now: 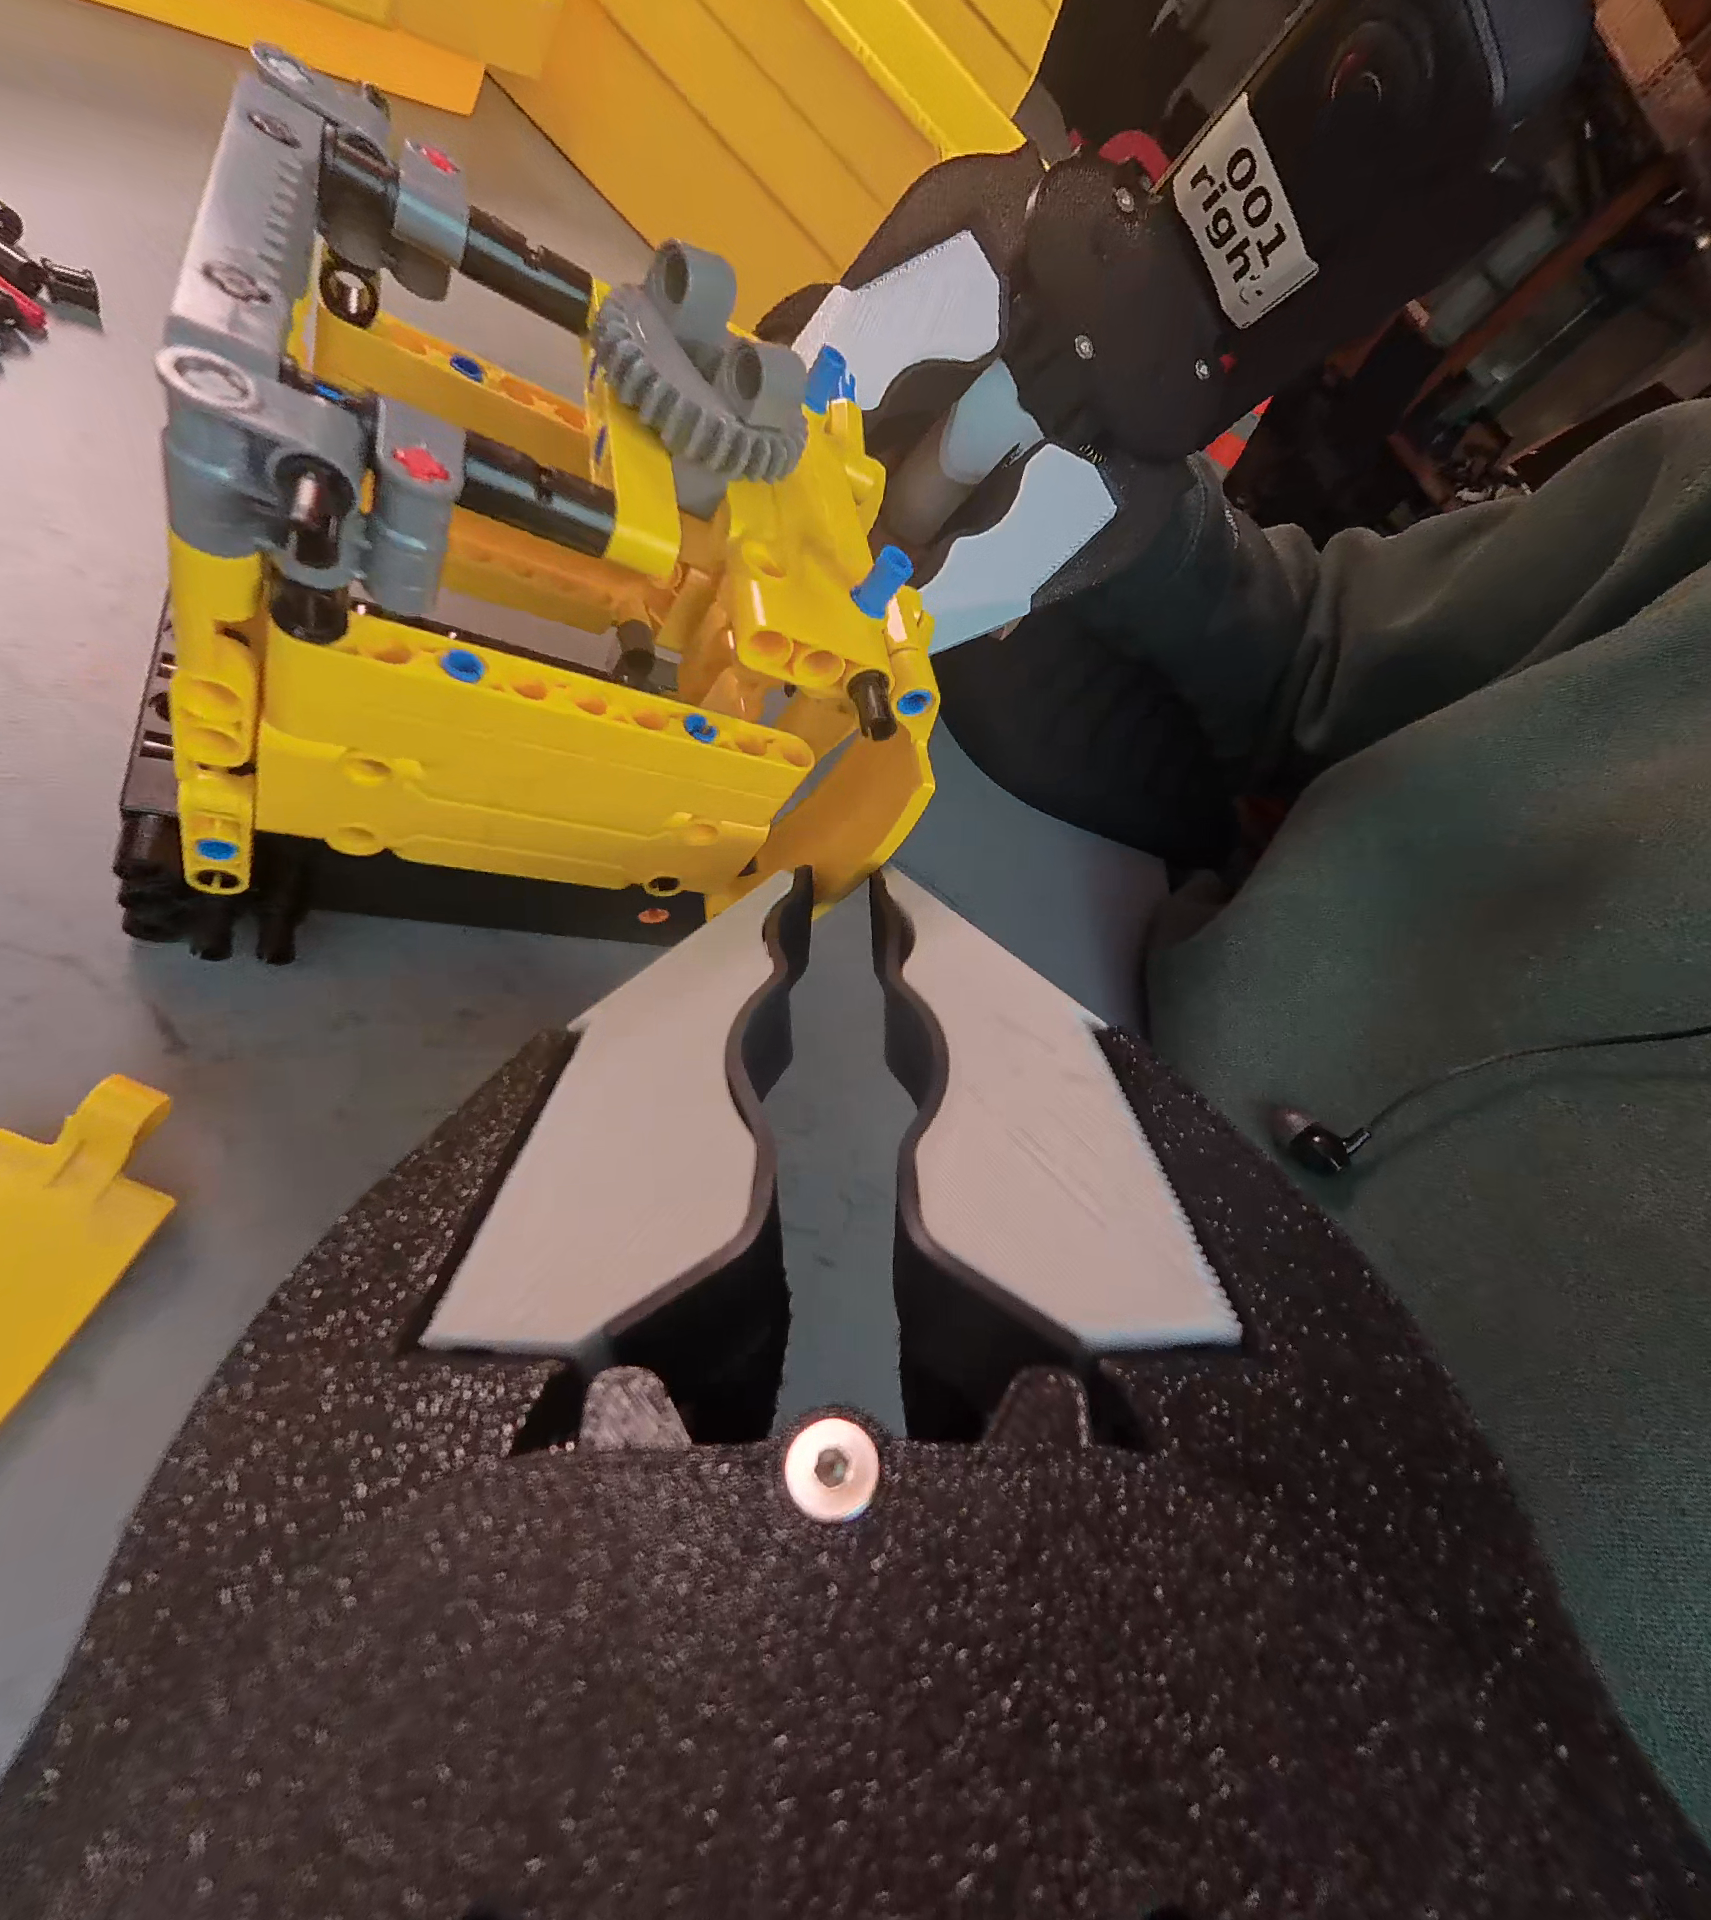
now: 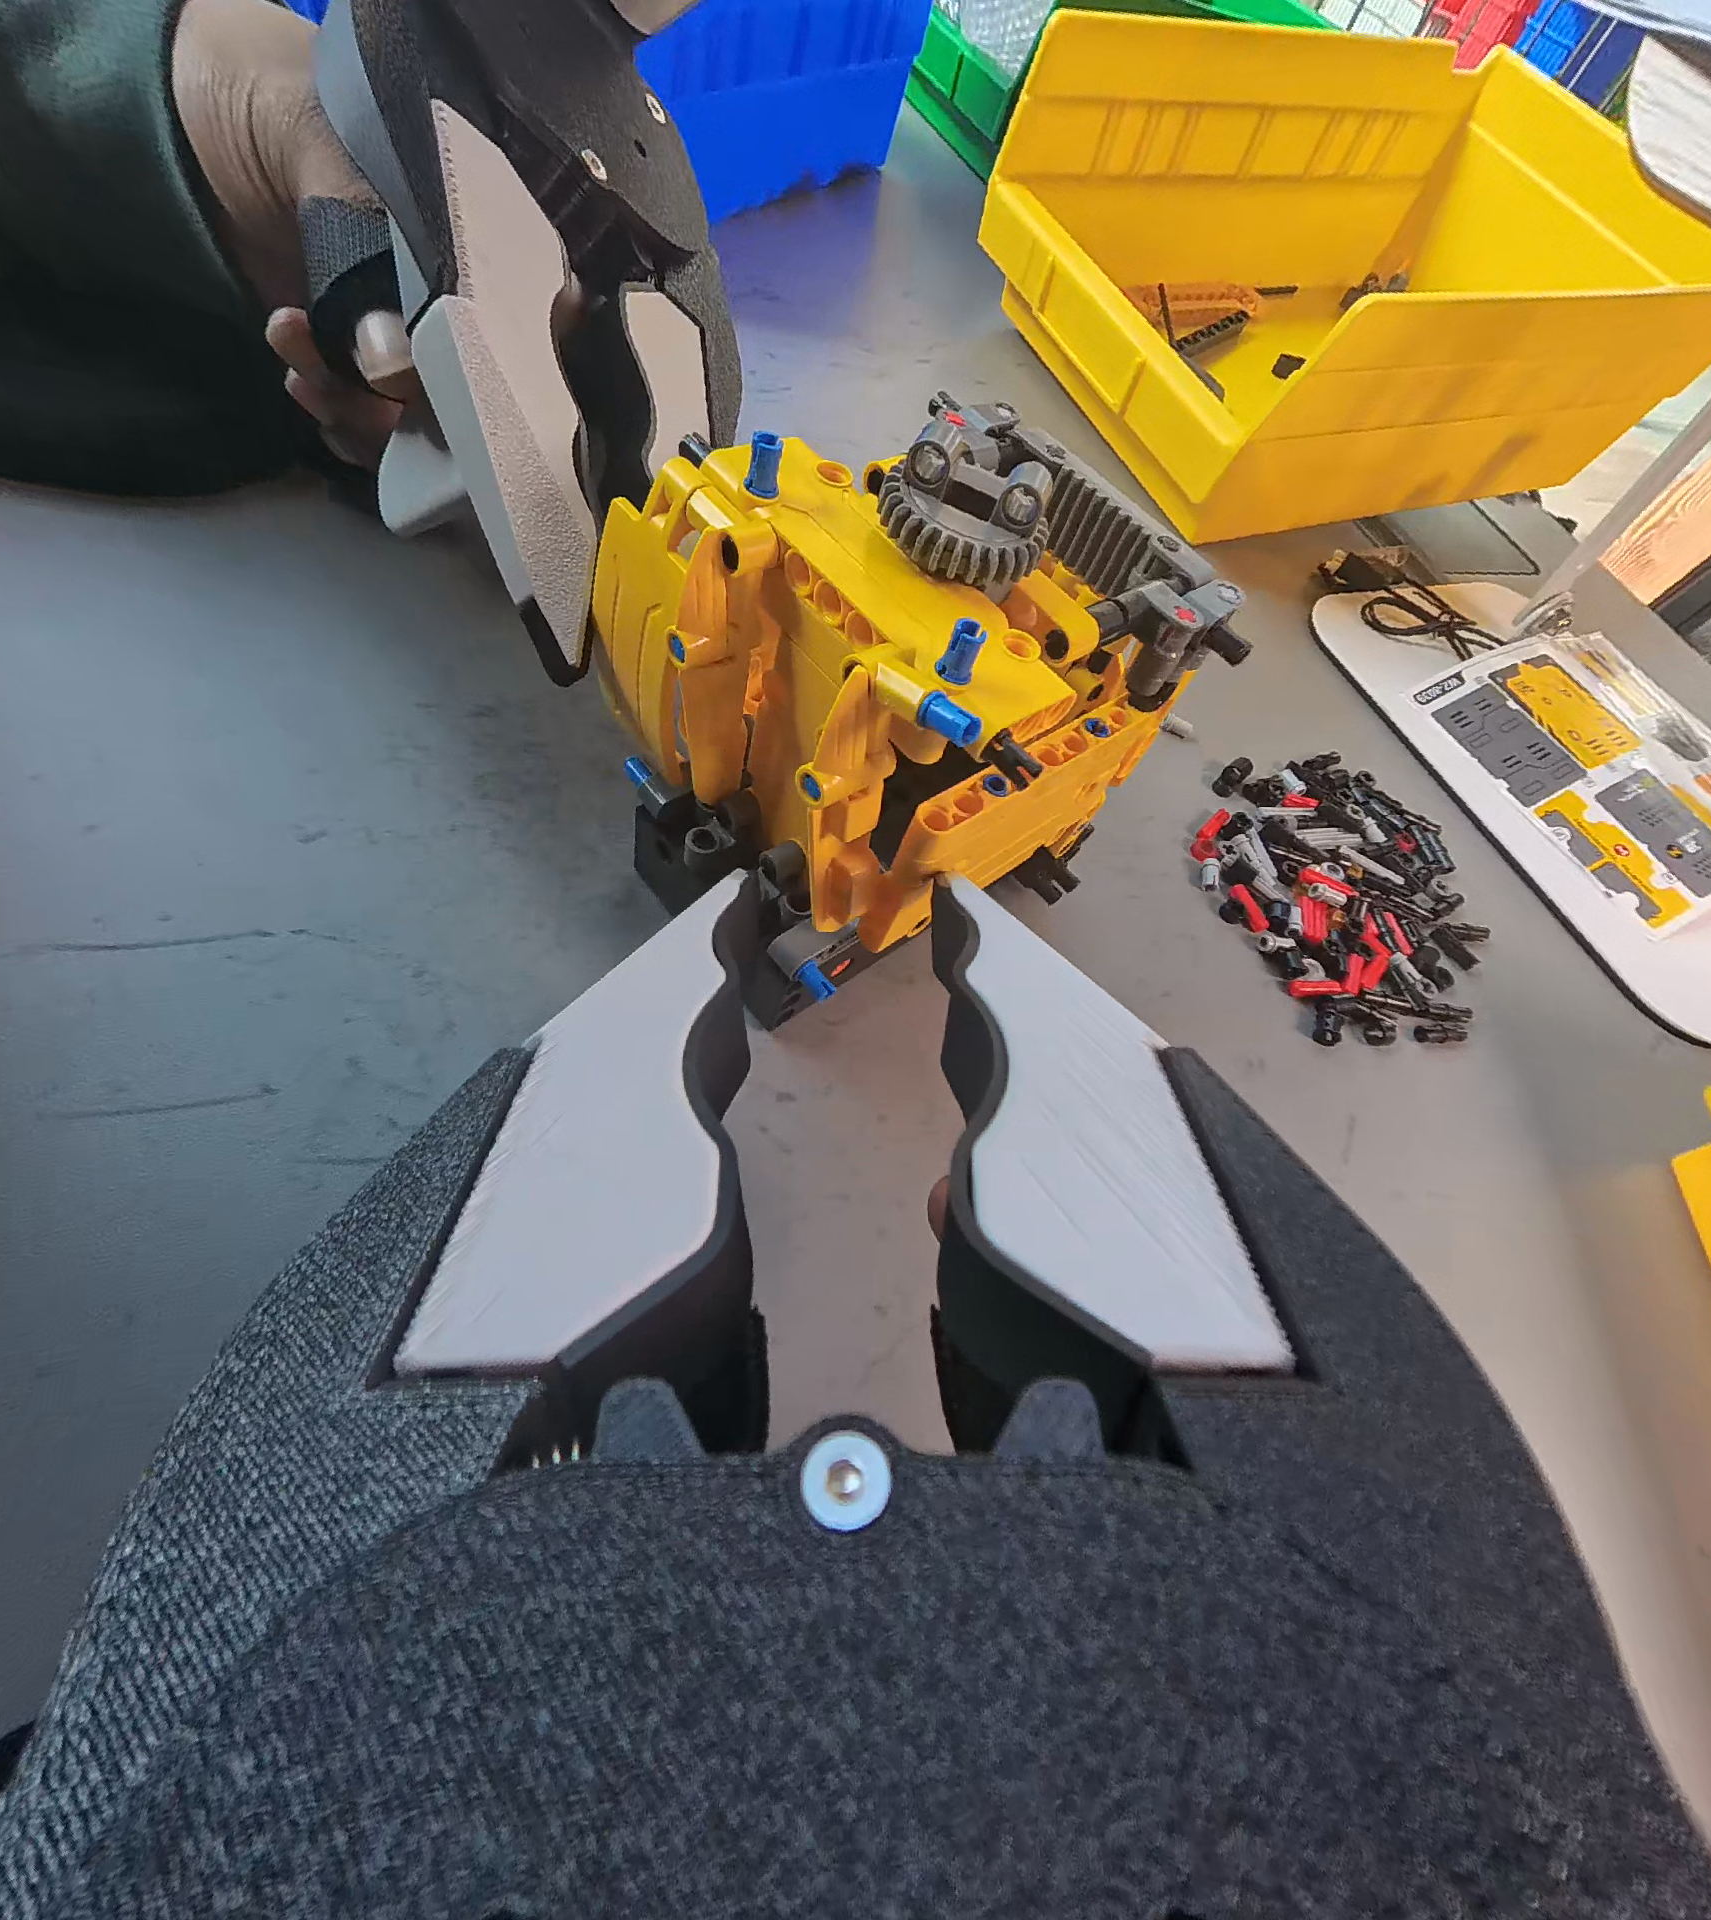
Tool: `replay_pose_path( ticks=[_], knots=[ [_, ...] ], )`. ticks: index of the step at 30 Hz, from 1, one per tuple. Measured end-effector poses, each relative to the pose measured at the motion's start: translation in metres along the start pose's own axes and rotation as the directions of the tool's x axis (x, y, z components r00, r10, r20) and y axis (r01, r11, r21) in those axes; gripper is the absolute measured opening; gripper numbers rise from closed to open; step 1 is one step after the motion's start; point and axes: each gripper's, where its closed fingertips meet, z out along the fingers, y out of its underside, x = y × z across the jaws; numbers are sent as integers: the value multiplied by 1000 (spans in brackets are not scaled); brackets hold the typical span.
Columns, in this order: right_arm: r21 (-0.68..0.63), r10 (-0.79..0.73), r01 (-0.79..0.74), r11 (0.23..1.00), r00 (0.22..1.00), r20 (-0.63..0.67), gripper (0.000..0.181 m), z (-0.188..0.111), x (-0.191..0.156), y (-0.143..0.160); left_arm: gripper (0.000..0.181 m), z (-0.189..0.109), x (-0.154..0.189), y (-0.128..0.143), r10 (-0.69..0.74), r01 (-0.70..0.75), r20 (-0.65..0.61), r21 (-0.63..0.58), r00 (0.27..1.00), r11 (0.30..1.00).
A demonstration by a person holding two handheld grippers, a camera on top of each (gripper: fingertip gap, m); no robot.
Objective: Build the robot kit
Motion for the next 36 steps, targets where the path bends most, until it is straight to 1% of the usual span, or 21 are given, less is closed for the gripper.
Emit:
replay_pose_path(
  ticks=[5,7,11,14,16,18,21,23,26,27,30,34,35,36],
  knots=[
    [0,2,-2,1000,1000,-3,33,1,-1,0,12,0,-1,1,6,-6,11,-8,1000,1000],
    [-2,-5,5,1000,1000,-7,33,1,-1,0,16,0,-4,2,14,-14,29,-14,999,1000],
    [-1,-4,4,1000,1000,-1,31,0,-2,0,16,-2,-6,2,19,-18,40,-12,999,1000],
    [-9,-20,20,1000,1000,7,24,-3,-3,1,20,-7,0,2,79,-79,16,-22,997,997],
    [-19,-40,40,999,999,-4,21,-8,-1,1,21,-13,-1,2,125,-124,36,-28,992,992],
    [-11,-36,36,999,999,12,16,-12,-3,-1,21,-17,-3,0,139,-138,59,-15,989,990],
    [-25,-52,53,998,998,39,16,-9,-11,1,21,-11,-7,4,145,-143,79,-40,986,989],
    [-41,-70,71,997,997,19,16,-3,-11,4,21,-5,-8,9,175,-168,90,-81,980,982],
    [-43,-66,67,997,998,22,17,2,-13,5,13,1,-10,8,241,-228,133,-105,961,968],
    [-42,-68,69,997,997,31,17,3,-15,5,9,2,-10,8,254,-241,133,-109,958,964],
    [-39,-77,78,996,997,33,17,5,-17,5,8,5,-6,9,259,-246,117,-113,959,963],
    [-32,-55,56,998,997,56,17,4,-18,5,9,3,-6,9,229,-219,101,-106,968,970],
    [-36,-55,58,998,997,57,17,3,-18,6,11,1,-4,10,242,-232,88,-108,966,967],
    [-41,-60,62,997,997,53,17,1,-16,8,16,-2,-1,11,260,-251,71,-113,963,961]
  ],
)
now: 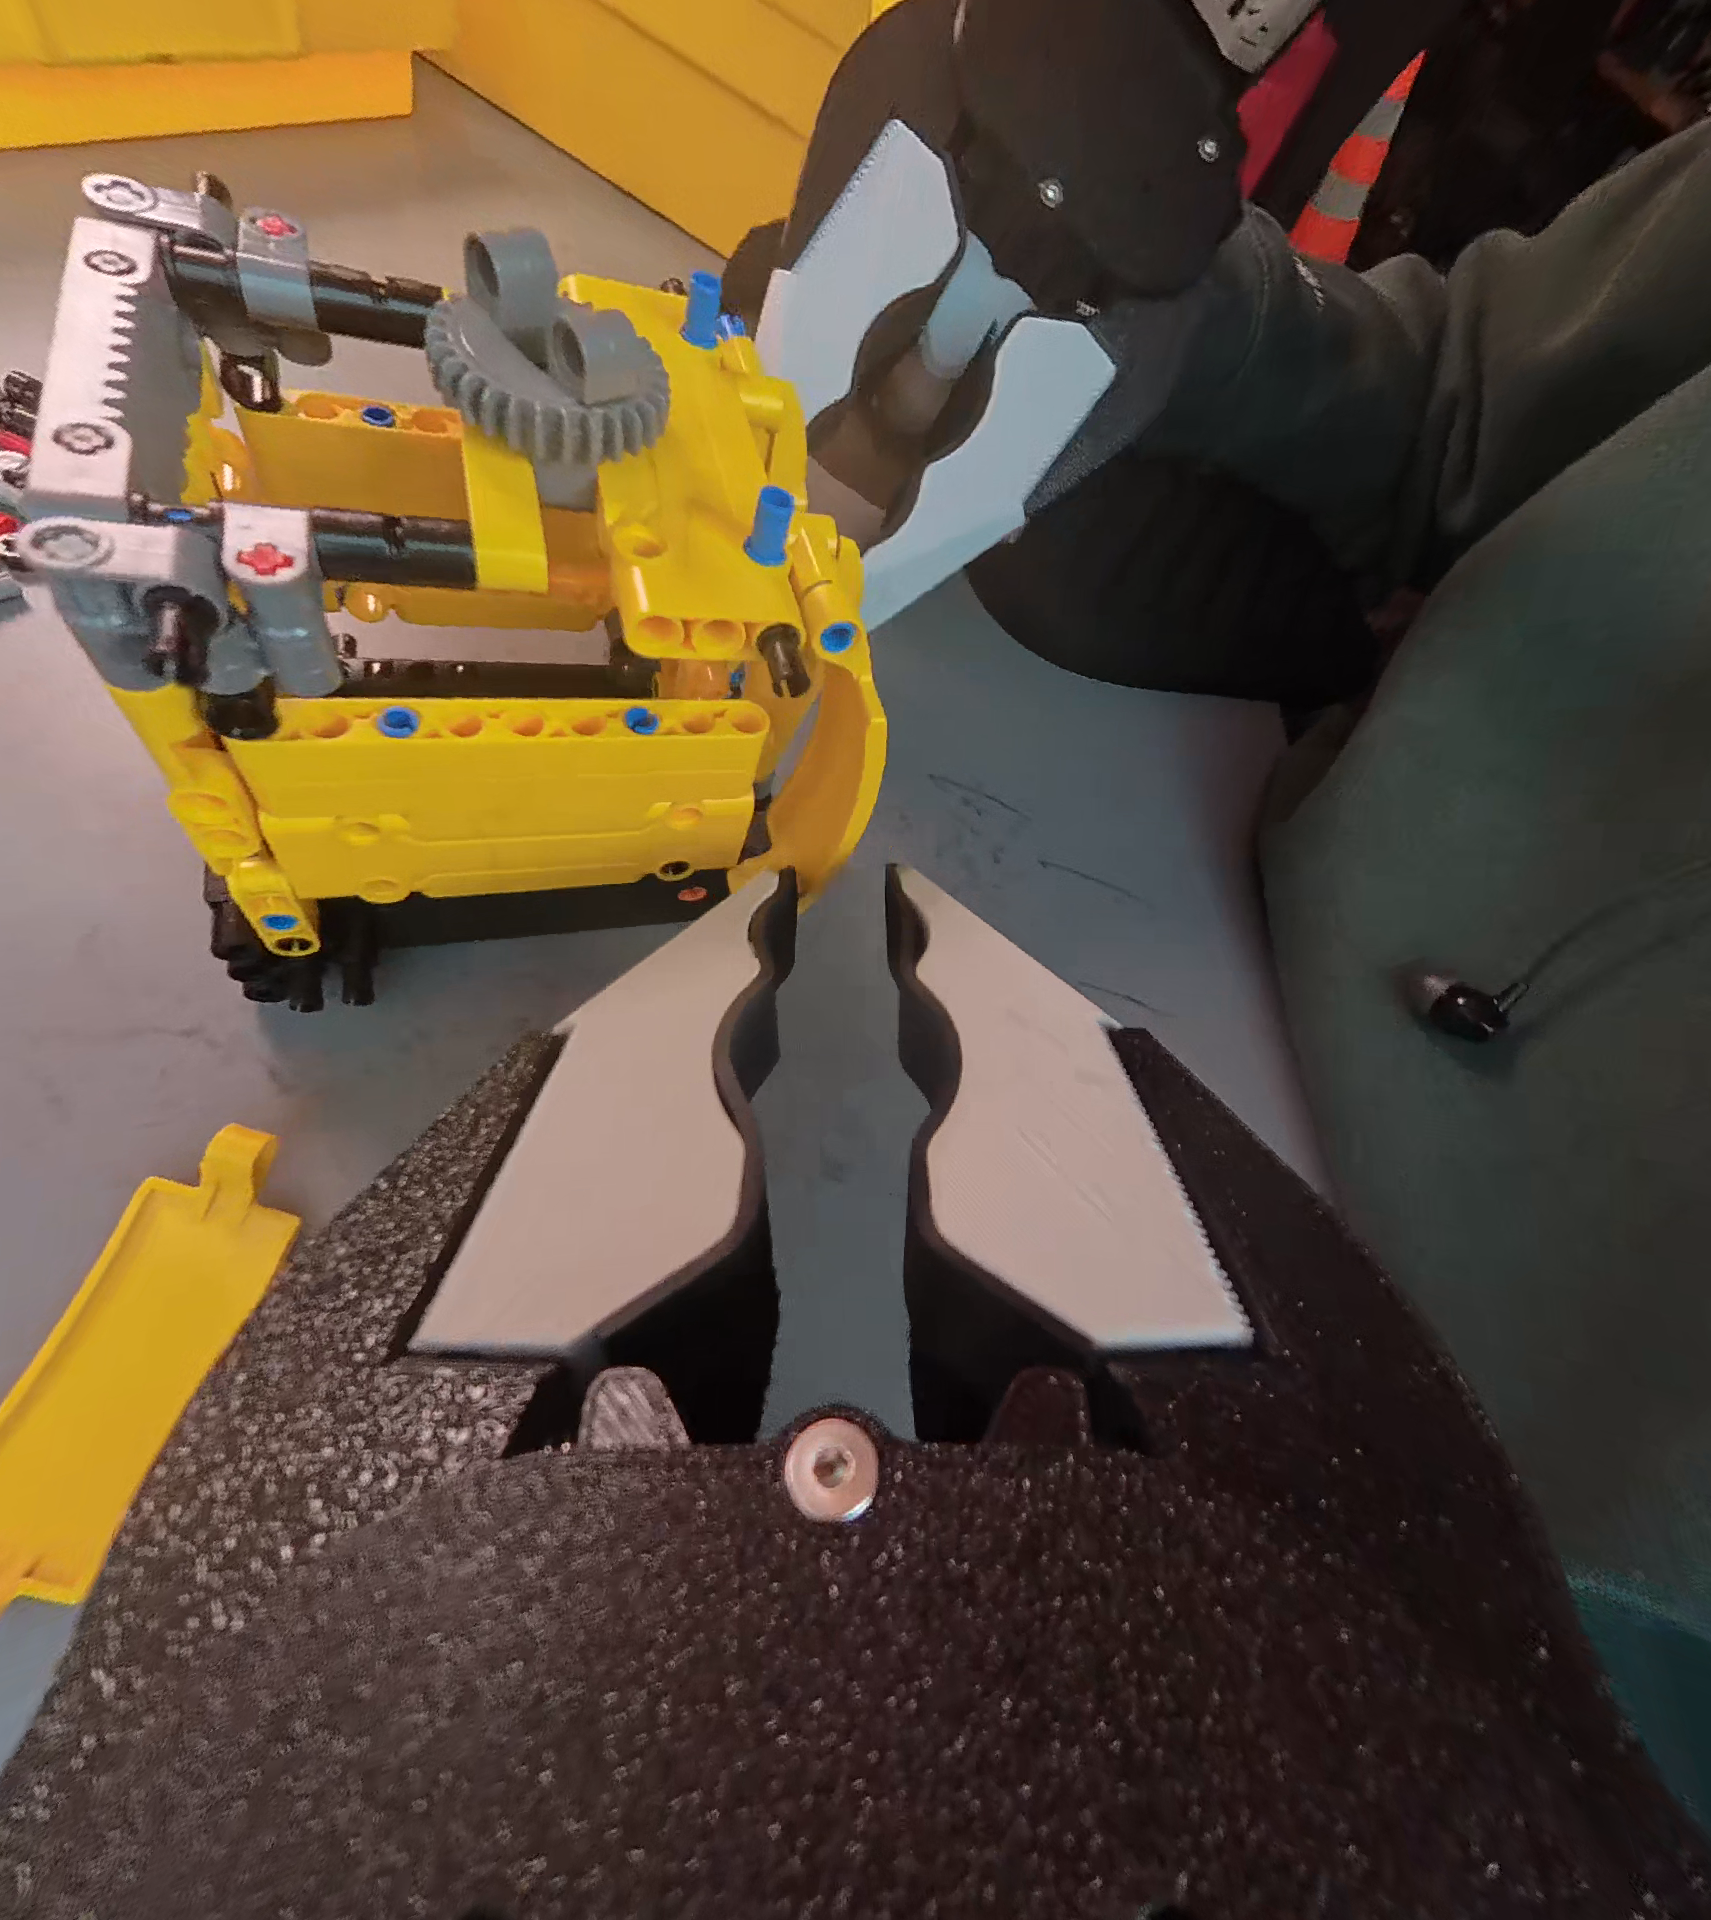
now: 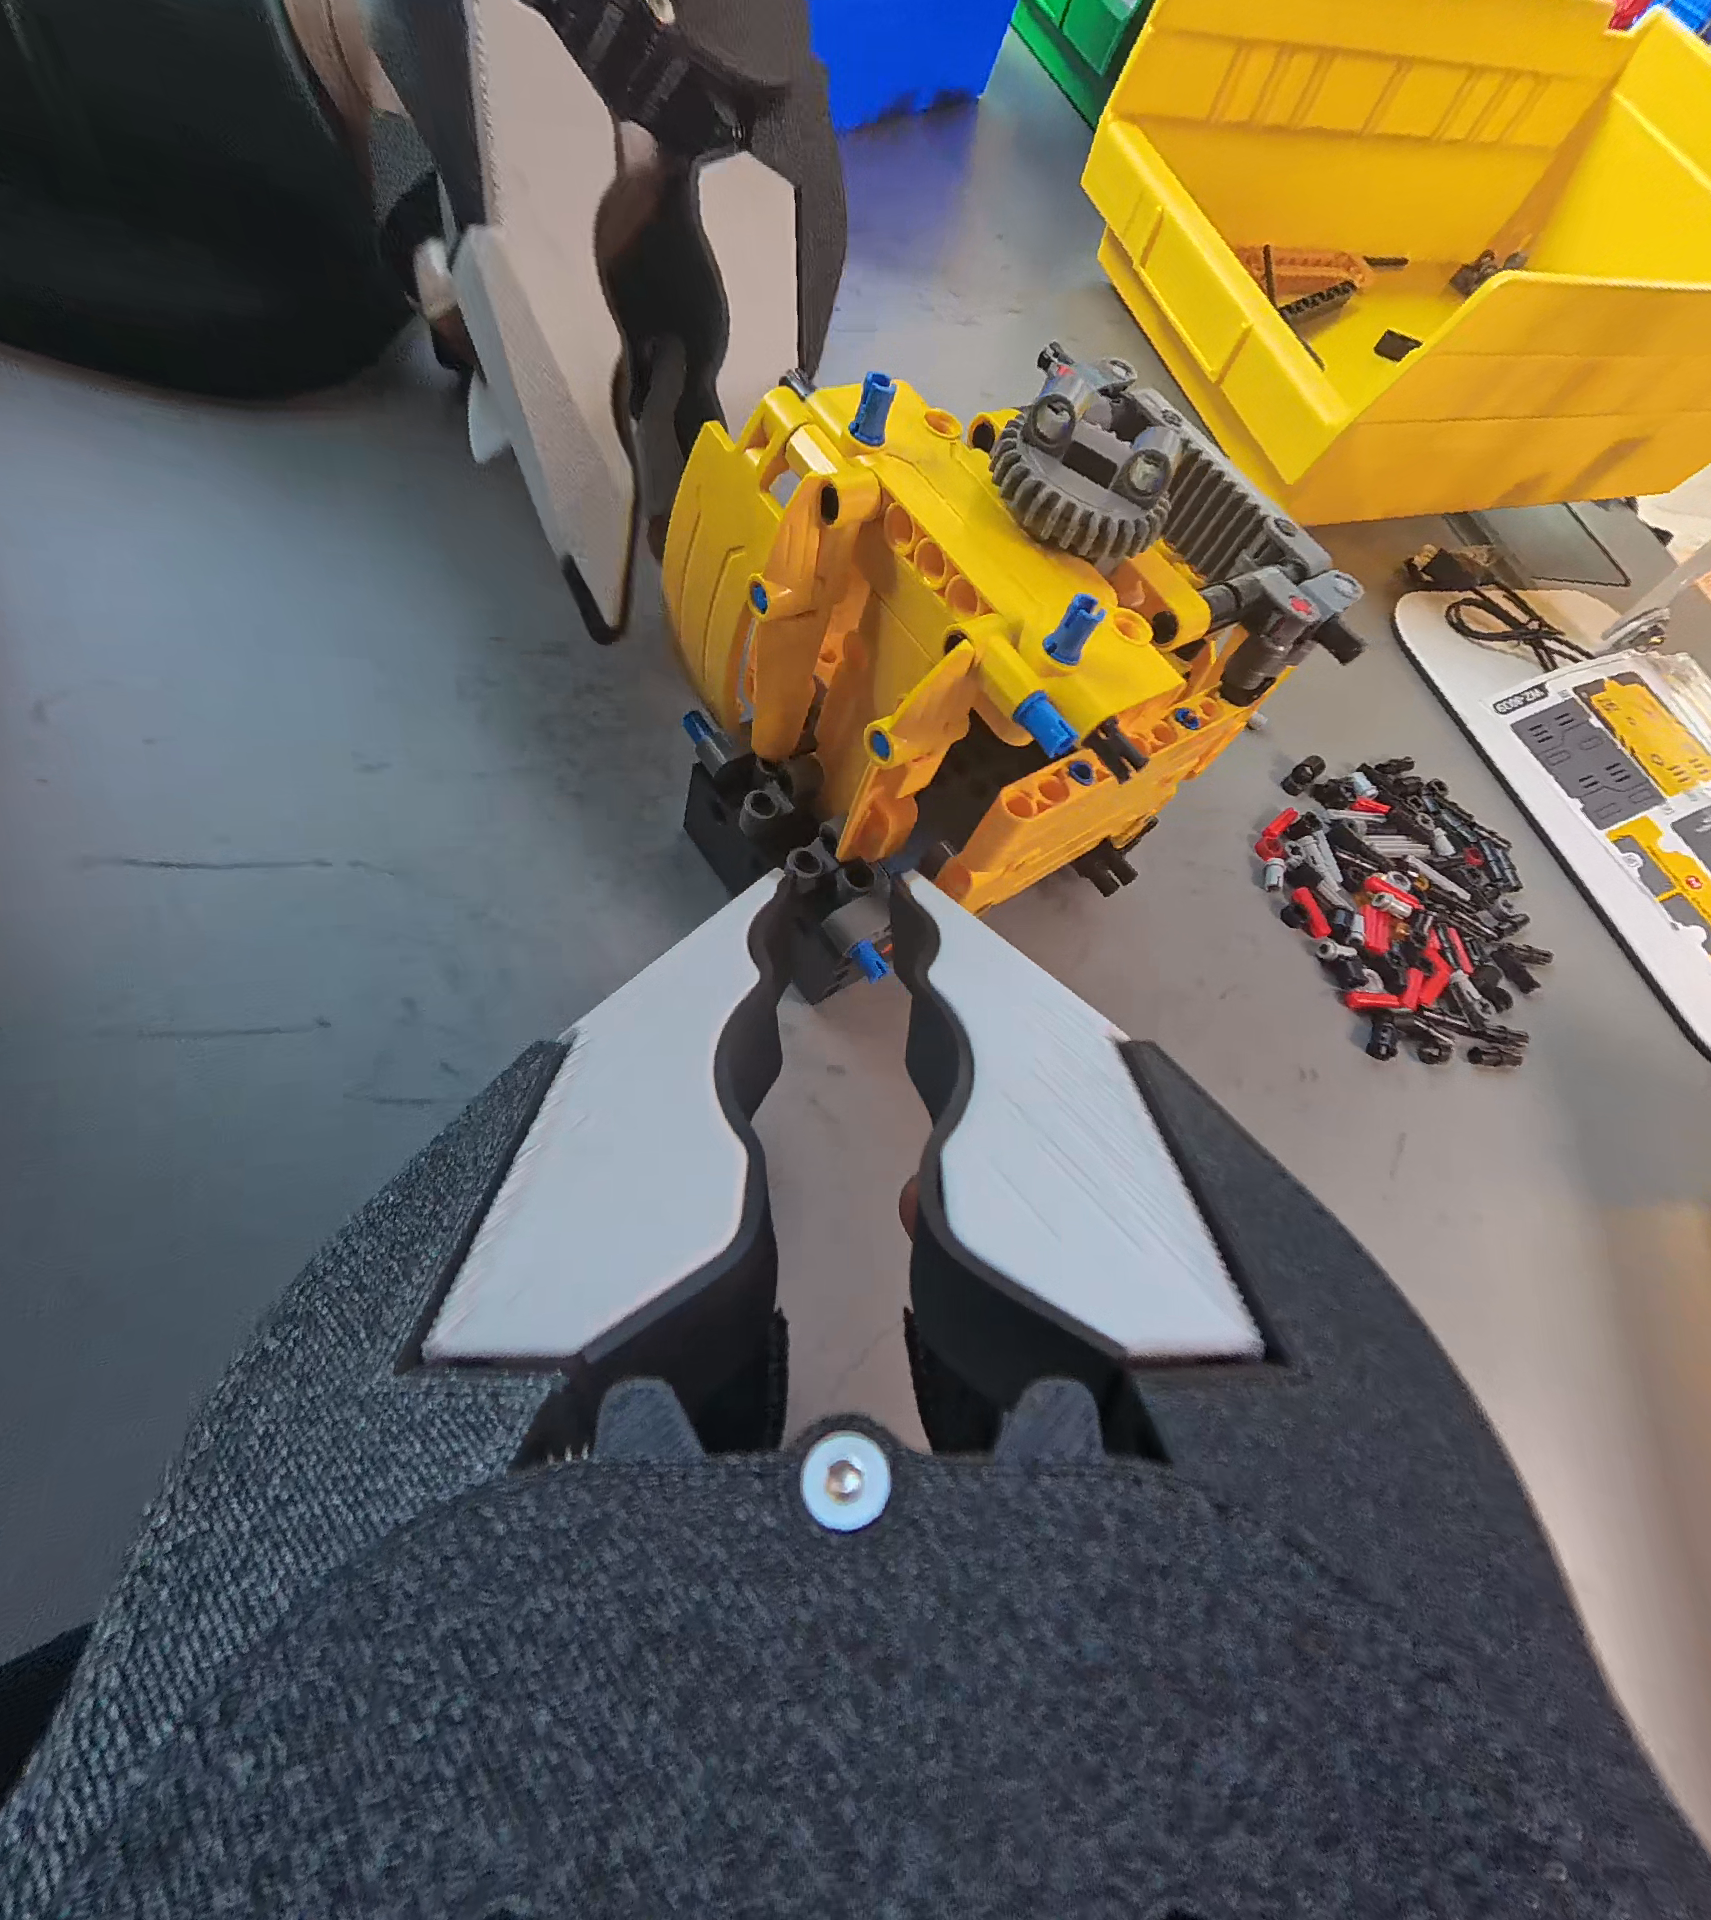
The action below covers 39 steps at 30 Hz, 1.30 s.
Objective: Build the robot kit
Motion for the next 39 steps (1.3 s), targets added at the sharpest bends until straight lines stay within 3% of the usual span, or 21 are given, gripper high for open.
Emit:
replay_pose_path(
  ticks=[3,9,11,16,17,21,24,25,27,29,31,33,36,39],
  knots=[
    [-10,16,-16,1000,1000,-19,17,-9,10,5,23,-22,-9,3,74,-73,71,-15,995,997],
    [8,83,-82,997,996,-45,26,-9,26,7,29,-86,-72,11,66,-64,419,-19,906,998],
    [23,115,-115,993,993,-3,33,-4,22,4,40,-92,-88,26,72,-42,471,-73,879,996],
    [11,99,-99,995,995,26,37,3,16,1,62,-77,-104,51,75,11,447,-187,891,982],
    [3,87,-87,996,996,23,35,5,14,2,61,-74,-107,52,95,4,449,-215,888,977],
    [10,75,-75,997,997,-10,28,4,18,2,26,-76,-112,52,90,30,471,-240,877,970],
    [21,87,-86,996,996,-36,27,-1,24,3,25,-83,-106,55,106,24,473,-261,875,965],
    [26,91,-90,996,995,-35,27,-3,24,4,25,-85,-102,52,75,33,471,-217,879,976],
    [34,86,-85,996,996,-22,27,-13,24,3,25,-89,-83,26,-63,68,366,0,929,998],
    [87,66,-67,994,998,24,26,-30,20,-9,25,-102,-53,-17,-159,118,135,272,978,955],
    [204,65,-80,976,994,83,26,-49,16,-34,25,-119,-16,-55,-97,146,-125,479,987,865],
    [338,86,-125,933,988,128,26,-64,14,-65,24,-140,18,-86,16,230,-359,629,933,743],
    [435,91,-147,888,985,145,27,-69,11,-100,24,-158,47,-114,156,367,-564,698,811,615],
    [489,46,-114,865,988,150,27,-67,3,-131,24,-146,65,-124,207,381,-615,682,761,624]
  ],
)
